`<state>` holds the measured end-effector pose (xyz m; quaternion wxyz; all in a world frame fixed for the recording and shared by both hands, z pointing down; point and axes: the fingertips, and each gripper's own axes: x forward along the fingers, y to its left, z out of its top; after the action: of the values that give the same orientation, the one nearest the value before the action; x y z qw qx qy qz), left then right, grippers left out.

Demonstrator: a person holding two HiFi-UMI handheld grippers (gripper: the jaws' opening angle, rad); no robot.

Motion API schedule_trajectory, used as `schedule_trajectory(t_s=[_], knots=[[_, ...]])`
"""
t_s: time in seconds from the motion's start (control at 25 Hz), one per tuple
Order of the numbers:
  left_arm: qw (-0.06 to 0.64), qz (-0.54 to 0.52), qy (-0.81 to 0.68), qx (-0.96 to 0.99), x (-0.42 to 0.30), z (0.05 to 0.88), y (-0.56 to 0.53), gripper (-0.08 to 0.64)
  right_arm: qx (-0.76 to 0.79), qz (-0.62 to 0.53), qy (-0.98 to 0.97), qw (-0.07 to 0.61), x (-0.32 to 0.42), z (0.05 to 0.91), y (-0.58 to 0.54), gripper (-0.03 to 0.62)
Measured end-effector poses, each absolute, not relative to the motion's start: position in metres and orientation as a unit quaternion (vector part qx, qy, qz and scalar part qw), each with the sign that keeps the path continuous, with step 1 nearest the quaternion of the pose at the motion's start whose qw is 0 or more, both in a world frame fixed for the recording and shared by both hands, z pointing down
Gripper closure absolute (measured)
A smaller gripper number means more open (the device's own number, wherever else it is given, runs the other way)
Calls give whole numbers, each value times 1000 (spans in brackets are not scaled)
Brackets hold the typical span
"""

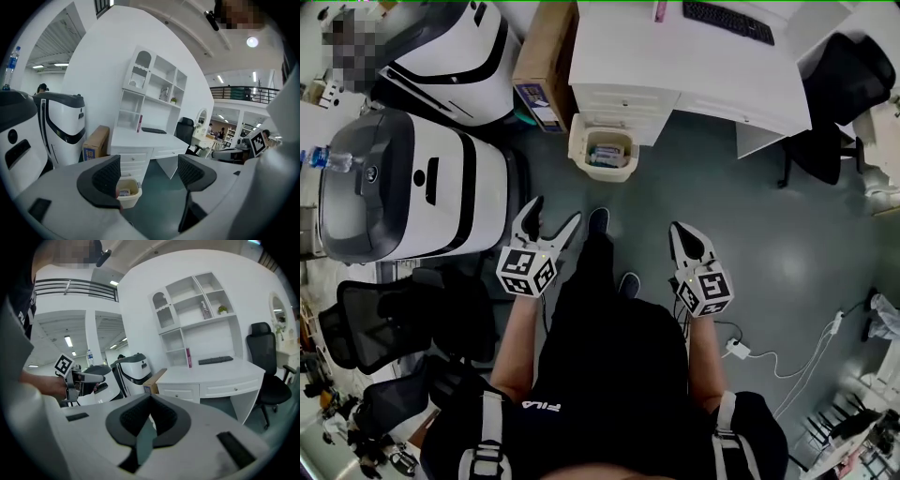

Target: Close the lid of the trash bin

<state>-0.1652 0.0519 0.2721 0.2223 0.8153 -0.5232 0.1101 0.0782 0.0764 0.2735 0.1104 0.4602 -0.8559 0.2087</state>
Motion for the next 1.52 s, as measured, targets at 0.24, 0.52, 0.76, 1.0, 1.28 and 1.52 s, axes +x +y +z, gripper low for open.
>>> schedule_trajectory(t_s=[0.24,0.52,0.76,1.0,1.28,1.52], knots=[[233,128,-515,815,-185,329,-28,169,470,211,-849,120,58,313,3,589],[256,154,-506,809,-204,415,-96,169,474,238,-839,122,35,360,-52,589],[275,168,-504,801,-217,488,-138,169,473,243,-835,138,31,412,-81,589],[288,176,-495,801,-221,544,-170,169,471,271,-828,140,21,460,-102,589],[305,184,-488,797,-233,612,-205,169,470,279,-824,151,7,507,-120,589],[310,209,-476,796,-236,659,-229,169,467,294,-818,160,1,549,-125,589]])
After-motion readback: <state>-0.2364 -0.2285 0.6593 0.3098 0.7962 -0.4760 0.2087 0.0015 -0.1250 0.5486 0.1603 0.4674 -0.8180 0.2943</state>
